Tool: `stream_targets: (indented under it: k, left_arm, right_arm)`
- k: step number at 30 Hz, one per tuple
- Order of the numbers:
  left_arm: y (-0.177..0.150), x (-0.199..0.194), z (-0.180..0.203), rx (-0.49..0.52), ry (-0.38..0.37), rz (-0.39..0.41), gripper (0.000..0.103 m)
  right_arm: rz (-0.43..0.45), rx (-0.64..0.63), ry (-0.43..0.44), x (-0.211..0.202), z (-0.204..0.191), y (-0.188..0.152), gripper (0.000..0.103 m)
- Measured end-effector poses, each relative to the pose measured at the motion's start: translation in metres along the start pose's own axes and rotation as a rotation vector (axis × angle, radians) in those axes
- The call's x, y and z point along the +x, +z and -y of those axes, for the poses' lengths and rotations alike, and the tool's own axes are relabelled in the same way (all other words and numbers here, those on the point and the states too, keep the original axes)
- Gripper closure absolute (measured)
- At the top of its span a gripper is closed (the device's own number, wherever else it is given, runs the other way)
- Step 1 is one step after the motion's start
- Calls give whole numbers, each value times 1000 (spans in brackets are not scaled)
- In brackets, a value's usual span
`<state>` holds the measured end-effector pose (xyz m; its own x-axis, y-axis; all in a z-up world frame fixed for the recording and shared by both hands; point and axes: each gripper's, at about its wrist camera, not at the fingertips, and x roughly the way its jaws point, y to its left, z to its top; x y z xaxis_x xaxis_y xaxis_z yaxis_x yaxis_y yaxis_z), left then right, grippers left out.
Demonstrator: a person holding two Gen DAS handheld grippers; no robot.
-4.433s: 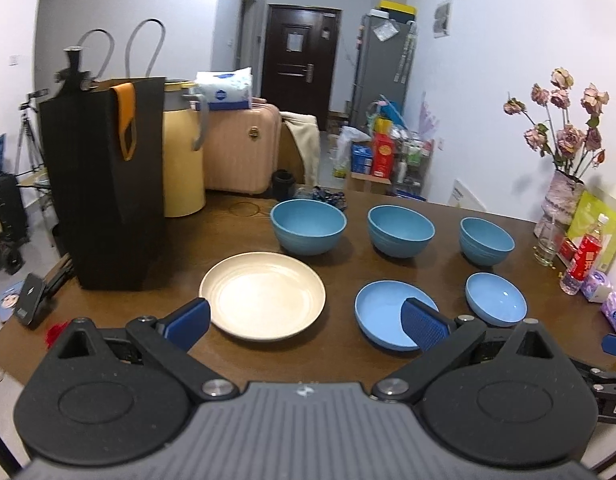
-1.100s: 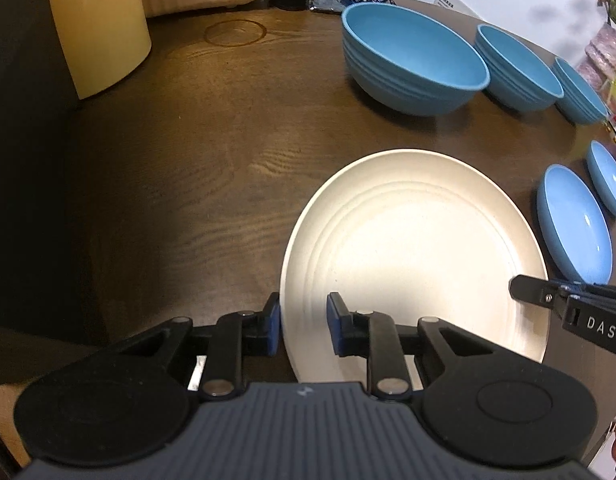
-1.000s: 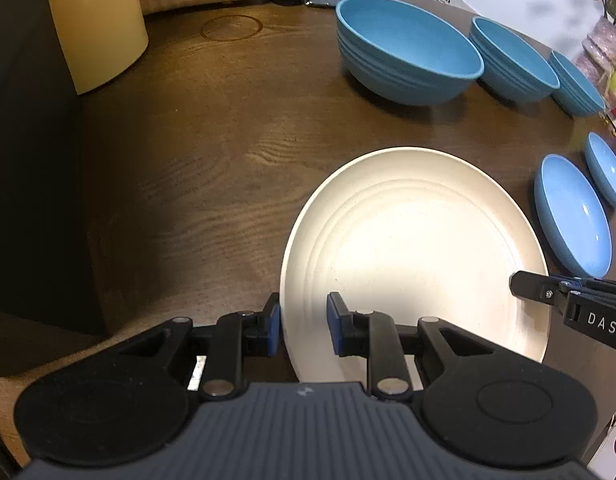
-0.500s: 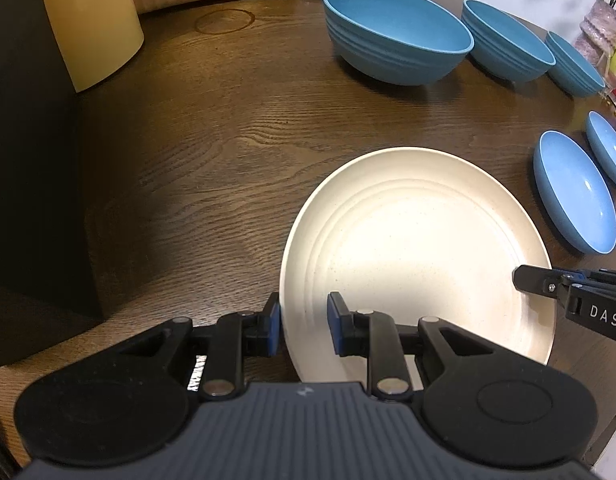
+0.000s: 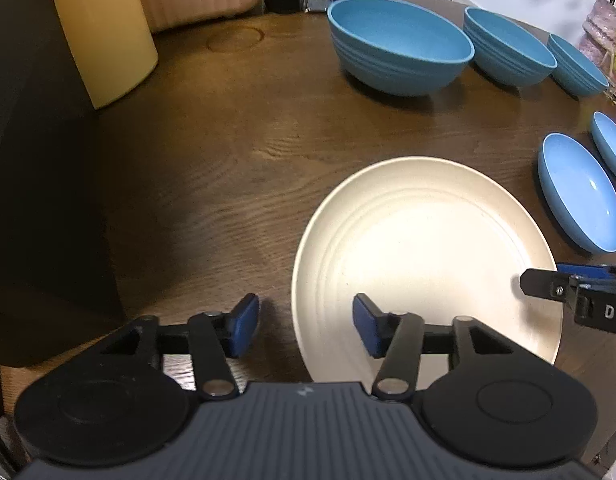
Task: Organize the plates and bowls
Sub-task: 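Slide the cream plate toward the black bag with both grippers, then open both grippers and release the cream plate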
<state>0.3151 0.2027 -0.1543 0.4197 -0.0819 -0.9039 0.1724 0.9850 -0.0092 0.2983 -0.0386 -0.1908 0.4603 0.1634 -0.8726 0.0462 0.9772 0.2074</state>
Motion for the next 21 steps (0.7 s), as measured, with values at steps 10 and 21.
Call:
stream_targets:
  k: [10, 21]
  left_arm:
    - [-5, -31, -3, -1, -11, 96, 0]
    - [-21, -64, 1, 30, -35, 178, 0]
  right_arm:
    - [72, -103, -27, -31, -12, -9, 12]
    - [83, -165, -75, -63, -18, -27, 0]
